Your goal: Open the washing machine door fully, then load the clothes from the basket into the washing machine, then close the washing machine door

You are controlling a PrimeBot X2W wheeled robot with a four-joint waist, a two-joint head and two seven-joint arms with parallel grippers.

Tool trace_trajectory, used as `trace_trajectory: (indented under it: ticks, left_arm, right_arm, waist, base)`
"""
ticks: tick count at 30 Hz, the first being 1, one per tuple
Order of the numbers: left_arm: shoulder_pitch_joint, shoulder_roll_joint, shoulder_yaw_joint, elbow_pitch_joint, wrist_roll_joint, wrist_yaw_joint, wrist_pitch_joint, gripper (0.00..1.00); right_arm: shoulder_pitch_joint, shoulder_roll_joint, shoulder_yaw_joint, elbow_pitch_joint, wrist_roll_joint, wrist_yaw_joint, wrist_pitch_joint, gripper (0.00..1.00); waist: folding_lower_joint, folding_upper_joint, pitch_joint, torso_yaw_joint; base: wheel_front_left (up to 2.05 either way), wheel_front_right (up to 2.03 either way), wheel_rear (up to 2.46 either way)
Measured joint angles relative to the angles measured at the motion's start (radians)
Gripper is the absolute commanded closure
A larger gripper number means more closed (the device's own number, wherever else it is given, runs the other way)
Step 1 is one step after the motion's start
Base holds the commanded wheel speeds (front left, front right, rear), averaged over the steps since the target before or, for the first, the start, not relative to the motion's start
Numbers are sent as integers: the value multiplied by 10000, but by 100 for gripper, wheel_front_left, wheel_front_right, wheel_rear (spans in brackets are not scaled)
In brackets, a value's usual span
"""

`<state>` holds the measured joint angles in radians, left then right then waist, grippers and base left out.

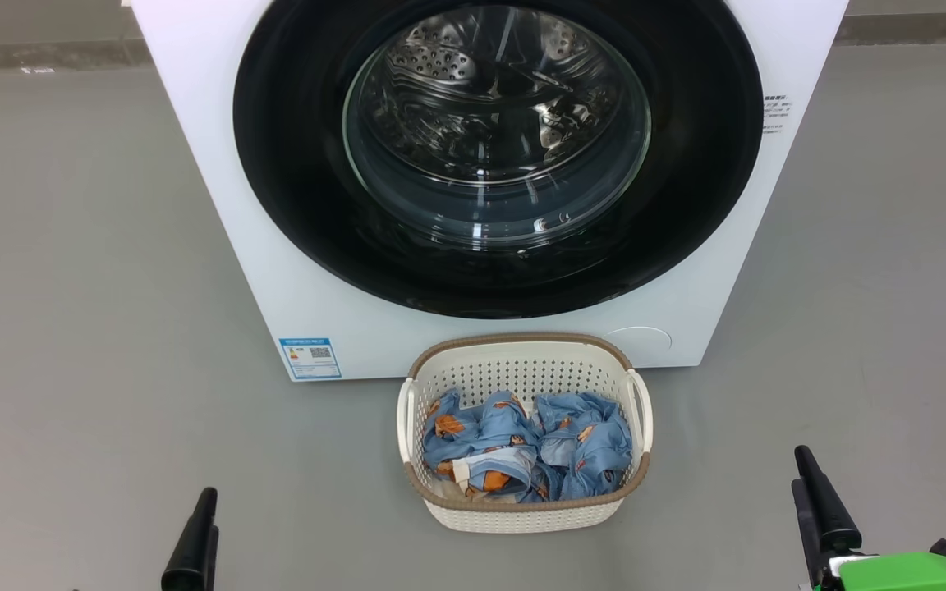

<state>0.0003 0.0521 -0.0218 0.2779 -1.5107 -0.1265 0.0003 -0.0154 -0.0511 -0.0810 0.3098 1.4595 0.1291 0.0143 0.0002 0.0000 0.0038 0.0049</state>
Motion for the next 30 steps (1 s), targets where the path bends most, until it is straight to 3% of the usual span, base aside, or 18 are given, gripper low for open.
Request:
trace_trajectory:
  ticks: [30]
  left_arm:
    - [7, 102, -128, -405, 4485, 0, -723, 0]
  right_arm:
    - [162, -117, 330, -326, -4176, 0, -782, 0]
  waist:
    - [-1, 0, 77, 27]
  base:
    - [0, 0, 0]
